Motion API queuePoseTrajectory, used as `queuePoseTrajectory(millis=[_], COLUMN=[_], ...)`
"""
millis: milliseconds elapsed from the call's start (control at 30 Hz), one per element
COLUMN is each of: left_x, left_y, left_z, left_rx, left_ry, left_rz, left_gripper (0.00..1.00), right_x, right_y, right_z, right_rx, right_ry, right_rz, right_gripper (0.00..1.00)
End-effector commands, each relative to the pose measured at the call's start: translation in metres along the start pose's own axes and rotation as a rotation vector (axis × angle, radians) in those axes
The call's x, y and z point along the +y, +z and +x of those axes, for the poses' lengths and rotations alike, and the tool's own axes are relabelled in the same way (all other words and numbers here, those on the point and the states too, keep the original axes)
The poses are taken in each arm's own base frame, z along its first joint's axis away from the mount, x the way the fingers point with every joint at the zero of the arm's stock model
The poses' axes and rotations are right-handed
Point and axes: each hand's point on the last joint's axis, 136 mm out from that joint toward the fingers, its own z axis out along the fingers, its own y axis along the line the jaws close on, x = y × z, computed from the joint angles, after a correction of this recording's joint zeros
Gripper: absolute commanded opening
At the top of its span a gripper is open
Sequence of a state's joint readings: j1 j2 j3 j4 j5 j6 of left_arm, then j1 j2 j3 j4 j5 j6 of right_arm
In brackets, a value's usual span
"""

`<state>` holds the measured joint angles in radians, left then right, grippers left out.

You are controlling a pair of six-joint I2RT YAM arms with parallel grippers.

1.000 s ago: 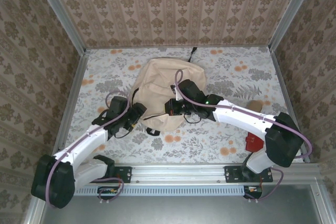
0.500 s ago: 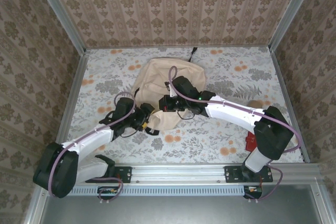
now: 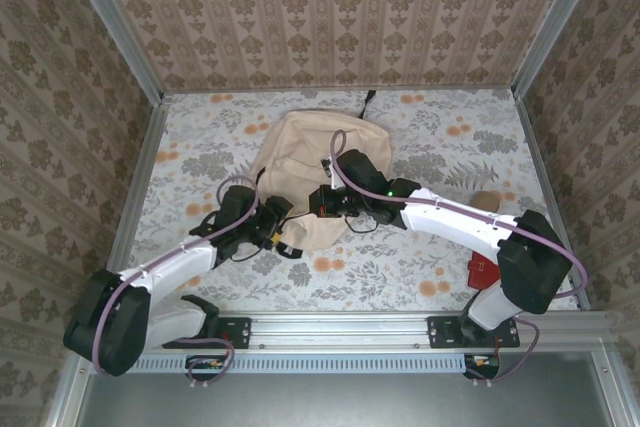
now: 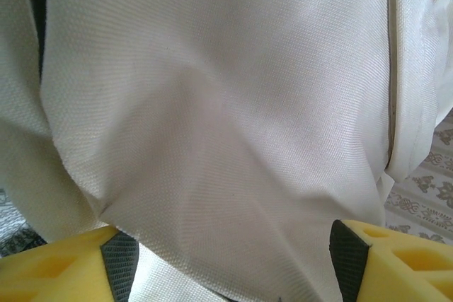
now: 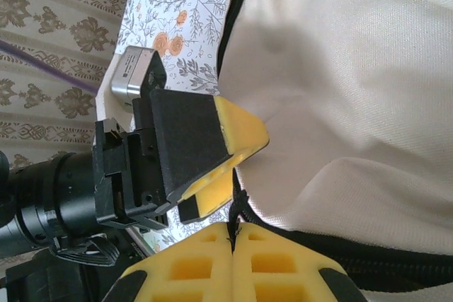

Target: Pack books, pencil case, and school supplies into a backpack

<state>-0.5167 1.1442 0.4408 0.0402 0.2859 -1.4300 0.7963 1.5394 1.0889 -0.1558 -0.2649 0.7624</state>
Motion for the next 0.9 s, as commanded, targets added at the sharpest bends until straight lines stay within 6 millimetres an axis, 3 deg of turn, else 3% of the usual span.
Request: queuePoseTrajectory(millis=[0, 233, 400, 567, 633, 733, 867], left_x=[-0.009, -0.021, -0.037, -0.04, -0.034, -0.03, -0.018], left_y=[-0.012, -0.025, -0.016, -0.005, 0.0, 0.009, 0.015], left_z=[0.0, 0.007, 0.016, 0.017, 0.013, 0.007, 0.002], left_rx=[-0.023, -0.018, 0.034, 0.044, 0.027, 0.005, -0.024], left_ry=[-0.019, -0.047, -0.086, -0.092, -0.097, -0.094, -0.046], left_rz=[0.009, 0.065, 0.143, 0.135, 0.112, 0.102, 0.007], left_gripper=[0.76, 0.77, 0.76, 0.74, 0.7, 0.57, 0.42], right_x=[0.006, 0.003, 0.004, 0.002, 0.0, -0.003, -0.021], right_y=[-0.003, 0.003, -0.005, -0.015, -0.018, -0.025, -0.034], right_z=[-0.005, -0.008, -0.007, -0.005, -0.003, 0.002, 0.014], right_rx=[-0.025, -0.024, -0.037, -0.049, -0.047, -0.043, -0.021], right_ry=[-0.008, -0.005, -0.006, -0.005, -0.002, 0.007, 0.022], right_rz=[-0.012, 0.002, -0.003, 0.004, 0.007, 0.018, 0.104], right_gripper=[0.0, 0.0, 0.0, 0.0, 0.0, 0.0, 0.0])
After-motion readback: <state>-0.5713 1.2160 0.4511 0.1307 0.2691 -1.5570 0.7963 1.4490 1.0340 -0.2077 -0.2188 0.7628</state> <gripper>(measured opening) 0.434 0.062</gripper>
